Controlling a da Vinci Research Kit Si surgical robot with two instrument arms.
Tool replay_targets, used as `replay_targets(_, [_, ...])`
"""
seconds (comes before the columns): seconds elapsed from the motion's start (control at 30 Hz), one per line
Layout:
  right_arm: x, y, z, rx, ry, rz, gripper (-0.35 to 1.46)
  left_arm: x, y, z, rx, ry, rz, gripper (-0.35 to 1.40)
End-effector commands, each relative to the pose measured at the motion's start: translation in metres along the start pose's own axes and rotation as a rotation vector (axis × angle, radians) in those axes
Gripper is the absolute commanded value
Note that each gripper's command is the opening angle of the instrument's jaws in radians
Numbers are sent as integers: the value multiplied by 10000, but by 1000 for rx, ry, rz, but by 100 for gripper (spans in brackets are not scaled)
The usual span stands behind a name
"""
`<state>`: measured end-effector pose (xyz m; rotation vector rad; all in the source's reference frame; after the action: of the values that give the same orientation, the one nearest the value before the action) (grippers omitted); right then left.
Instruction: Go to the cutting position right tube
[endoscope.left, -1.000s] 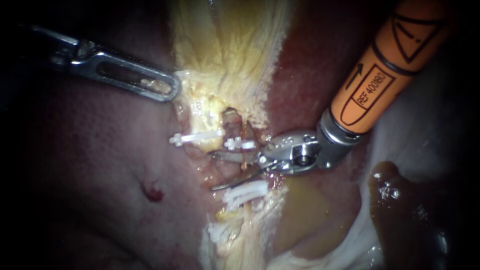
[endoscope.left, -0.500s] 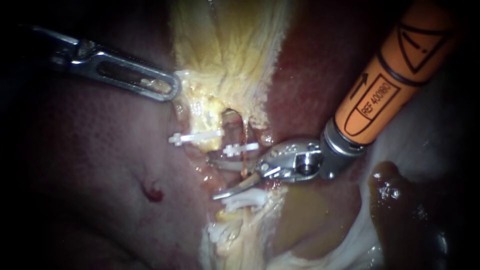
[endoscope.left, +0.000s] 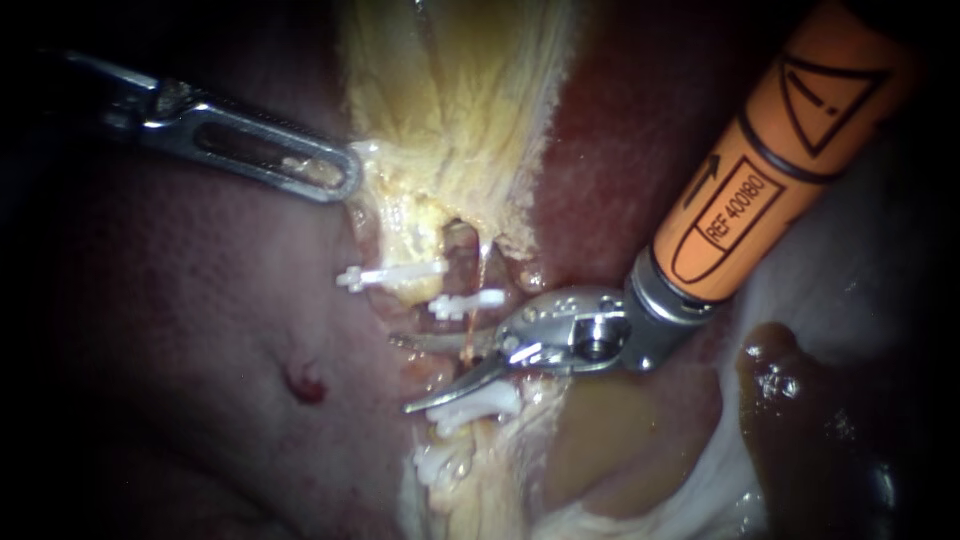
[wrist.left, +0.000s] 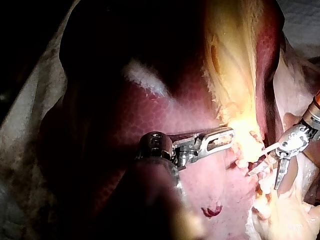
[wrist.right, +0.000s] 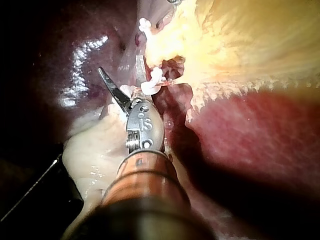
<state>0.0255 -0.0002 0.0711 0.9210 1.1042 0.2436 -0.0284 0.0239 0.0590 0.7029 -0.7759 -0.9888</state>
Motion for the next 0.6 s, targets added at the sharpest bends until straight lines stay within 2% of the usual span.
replay_targets(0.03, [0,1,1,0,2,-1,142,0,0,0,0,0,0,-35])
replay_targets(0.23, [2,-1,1,8,22,4,144,0,0,0,0,0,0,-35])
replay_targets(0.37, [4,-8,-3,18,32,3,144,0,0,0,0,0,0,-35])
replay_targets(0.6, [18,-22,-11,43,73,6,144,0,1,-1,0,0,0,-35])
